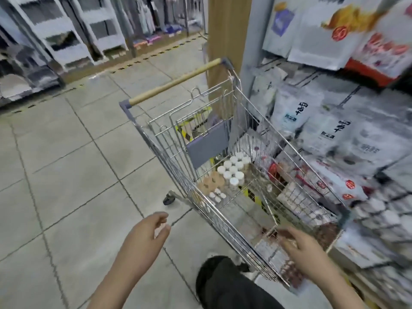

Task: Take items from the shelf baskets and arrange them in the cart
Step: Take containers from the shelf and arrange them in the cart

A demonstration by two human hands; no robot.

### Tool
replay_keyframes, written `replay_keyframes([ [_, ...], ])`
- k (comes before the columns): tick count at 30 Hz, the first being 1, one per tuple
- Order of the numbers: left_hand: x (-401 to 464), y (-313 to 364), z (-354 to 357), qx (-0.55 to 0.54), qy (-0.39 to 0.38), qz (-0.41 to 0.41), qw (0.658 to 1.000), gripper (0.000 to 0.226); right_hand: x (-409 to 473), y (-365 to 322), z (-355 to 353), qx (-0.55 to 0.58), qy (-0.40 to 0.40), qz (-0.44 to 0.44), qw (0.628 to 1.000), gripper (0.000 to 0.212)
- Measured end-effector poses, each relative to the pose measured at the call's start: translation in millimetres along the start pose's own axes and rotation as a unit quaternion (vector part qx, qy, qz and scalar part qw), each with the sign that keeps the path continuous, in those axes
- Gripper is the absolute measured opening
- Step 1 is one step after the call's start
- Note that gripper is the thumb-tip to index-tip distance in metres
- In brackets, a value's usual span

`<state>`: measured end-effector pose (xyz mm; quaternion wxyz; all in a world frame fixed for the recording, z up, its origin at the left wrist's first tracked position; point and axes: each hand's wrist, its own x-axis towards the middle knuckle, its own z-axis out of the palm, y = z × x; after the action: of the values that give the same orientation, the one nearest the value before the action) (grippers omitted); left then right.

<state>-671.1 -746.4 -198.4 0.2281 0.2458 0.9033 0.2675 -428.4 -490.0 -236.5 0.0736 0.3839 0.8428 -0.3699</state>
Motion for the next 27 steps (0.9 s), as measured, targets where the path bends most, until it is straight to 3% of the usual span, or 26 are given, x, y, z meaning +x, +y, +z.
replay_keyframes([
  [6,89.1,45.3,-4.4,0.014,-0.07,0.101,0.992,0.026,66.5,-20.8,8.7,0.019,0.001,0.044,0.999,0.022],
  [11,157.5,54.8,-14.3,0.031,-0.11,0.141,0.983,0.027,143.1,-66.5,32.9,0.018,-0.029,0.023,0.999,0.019],
  [16,225.6,52.6,-16.9,0.052,-0.194,0.171,0.965,0.018,198.4,-72.4,70.8,0.073,-0.052,0.083,0.993,0.007],
  [21,309.2,49.2,24.1,0.127,-0.296,0.2,0.925,0.023,236.6,-43.6,121.3,0.233,-0.017,0.237,0.943,0.012],
  [27,379.5,38.2,110.9,0.246,-0.414,0.25,0.84,0.017,285.2,-8.2,166.5,0.284,0.005,0.296,0.912,0.016],
])
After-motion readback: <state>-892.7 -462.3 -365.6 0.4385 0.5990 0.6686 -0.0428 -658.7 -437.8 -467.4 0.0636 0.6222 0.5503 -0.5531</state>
